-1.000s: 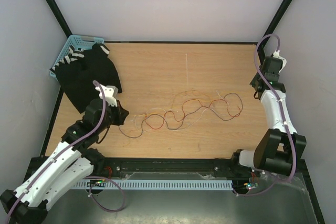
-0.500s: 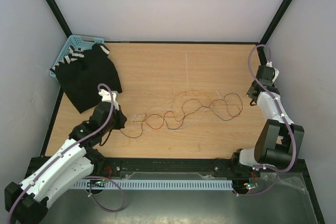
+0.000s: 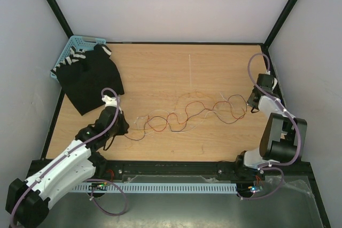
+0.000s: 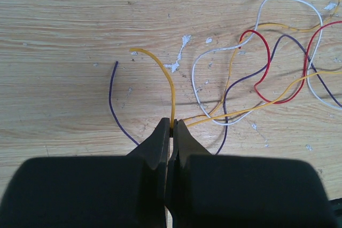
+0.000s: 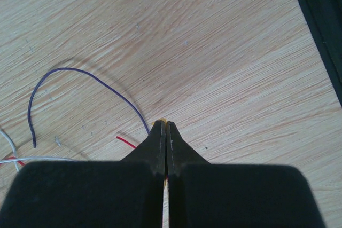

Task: Zip-tie the wires
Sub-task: Straighten the cable at the center of the board.

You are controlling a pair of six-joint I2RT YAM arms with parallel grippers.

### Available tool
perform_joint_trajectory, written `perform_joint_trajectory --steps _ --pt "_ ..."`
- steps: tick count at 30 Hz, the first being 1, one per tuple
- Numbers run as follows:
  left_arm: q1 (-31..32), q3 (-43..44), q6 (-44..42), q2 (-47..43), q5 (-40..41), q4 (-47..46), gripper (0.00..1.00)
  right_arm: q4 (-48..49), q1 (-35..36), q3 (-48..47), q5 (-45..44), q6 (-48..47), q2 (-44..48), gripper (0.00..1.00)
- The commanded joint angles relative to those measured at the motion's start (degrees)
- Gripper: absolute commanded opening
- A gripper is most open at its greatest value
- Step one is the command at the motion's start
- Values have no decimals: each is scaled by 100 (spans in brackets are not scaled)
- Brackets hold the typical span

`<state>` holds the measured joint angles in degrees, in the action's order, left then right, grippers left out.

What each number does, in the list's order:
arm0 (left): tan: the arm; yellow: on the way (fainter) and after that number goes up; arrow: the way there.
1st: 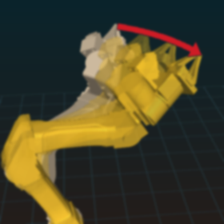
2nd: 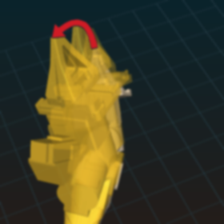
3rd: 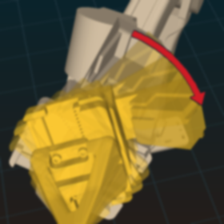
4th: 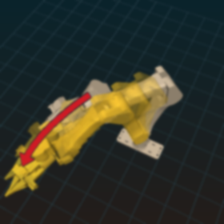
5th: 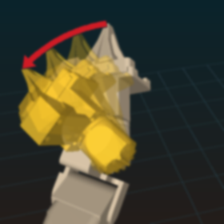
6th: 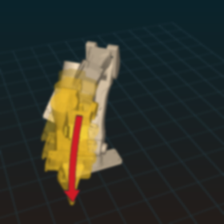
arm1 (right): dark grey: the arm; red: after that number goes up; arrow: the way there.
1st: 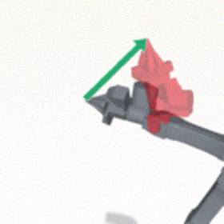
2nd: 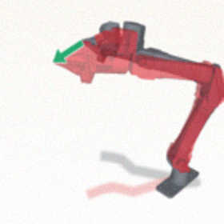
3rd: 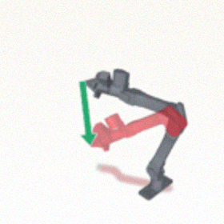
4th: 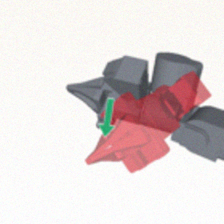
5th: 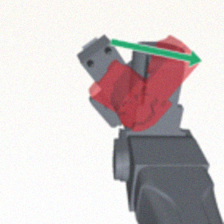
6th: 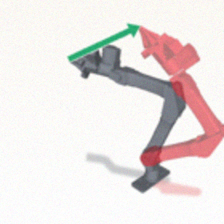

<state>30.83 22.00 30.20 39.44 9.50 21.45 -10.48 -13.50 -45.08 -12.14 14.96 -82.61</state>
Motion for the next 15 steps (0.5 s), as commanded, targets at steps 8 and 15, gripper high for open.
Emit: perform_joint_trajectory --steps 8,15 --pt "-23 -310 542 268 44 -372 0 257 -22 158 212 -12 -176 9" --pt "-22 -428 563 408 201 -502 0 264 -28 149 338 -10 -271 12"
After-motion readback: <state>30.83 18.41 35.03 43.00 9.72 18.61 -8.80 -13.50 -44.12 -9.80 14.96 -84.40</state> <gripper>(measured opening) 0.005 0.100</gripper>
